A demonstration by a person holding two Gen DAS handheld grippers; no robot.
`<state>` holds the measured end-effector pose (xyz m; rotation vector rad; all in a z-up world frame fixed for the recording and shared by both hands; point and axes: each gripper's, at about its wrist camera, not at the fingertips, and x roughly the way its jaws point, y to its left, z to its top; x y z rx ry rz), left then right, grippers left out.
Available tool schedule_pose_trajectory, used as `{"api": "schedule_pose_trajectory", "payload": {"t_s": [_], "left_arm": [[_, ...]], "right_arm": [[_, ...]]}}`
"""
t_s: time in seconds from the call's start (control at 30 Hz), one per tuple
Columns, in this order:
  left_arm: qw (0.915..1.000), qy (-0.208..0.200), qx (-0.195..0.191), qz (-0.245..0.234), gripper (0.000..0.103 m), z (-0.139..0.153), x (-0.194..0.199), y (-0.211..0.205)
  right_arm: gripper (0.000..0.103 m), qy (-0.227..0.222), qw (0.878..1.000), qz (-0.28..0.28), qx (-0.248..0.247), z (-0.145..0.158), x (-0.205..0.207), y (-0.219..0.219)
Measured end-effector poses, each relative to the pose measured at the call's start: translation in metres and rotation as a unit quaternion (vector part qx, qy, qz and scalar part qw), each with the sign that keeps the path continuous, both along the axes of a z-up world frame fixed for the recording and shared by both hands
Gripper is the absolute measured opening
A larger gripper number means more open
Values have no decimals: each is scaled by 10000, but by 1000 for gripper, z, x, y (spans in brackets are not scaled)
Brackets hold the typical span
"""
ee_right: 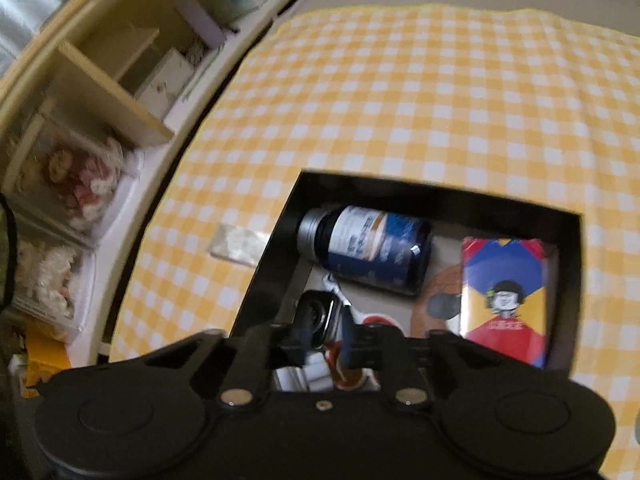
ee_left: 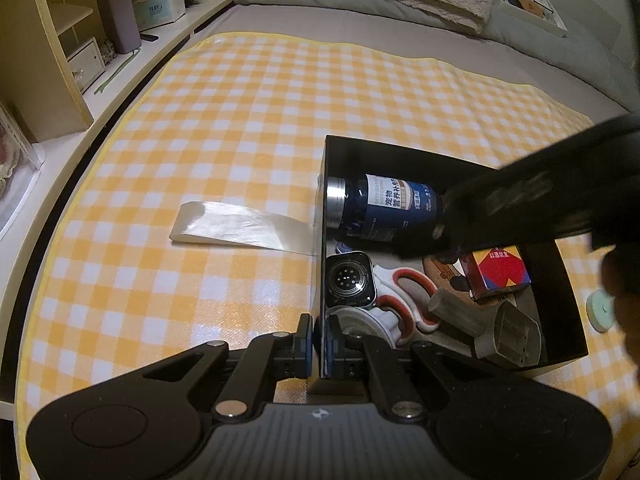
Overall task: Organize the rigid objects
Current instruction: 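Lift the open right gripper out of the box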
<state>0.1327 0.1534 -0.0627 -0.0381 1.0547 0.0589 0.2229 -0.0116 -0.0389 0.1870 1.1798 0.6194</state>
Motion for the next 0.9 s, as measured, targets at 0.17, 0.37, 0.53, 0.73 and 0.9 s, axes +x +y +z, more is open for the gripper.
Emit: {"api": "schedule_pose_trajectory", "payload": {"t_s": [0.17,0.37,0.53,0.73,0.9], "left_arm": [[10000,0,25,21,7,-1,0,0],[10000,2,69,53,7,-2,1,-2],[9999,2,95,61,7,-2,1,-3],[9999,17,126,77,7,-3,1,-4],[9998,14,165,81,7,-3,0,-5]], "right_arm": [[53,-342,9994,-54,-31,17,-6,-24],[83,-893,9958,-34,-192,34,-22,-55],[100,-1297,9901,-189,-500,39,-28,-88],[103,-1465,9836,-773,-719,32,-29,-140],[103,-1555,9716,-1320,-1200,18,-31,-180]]}}
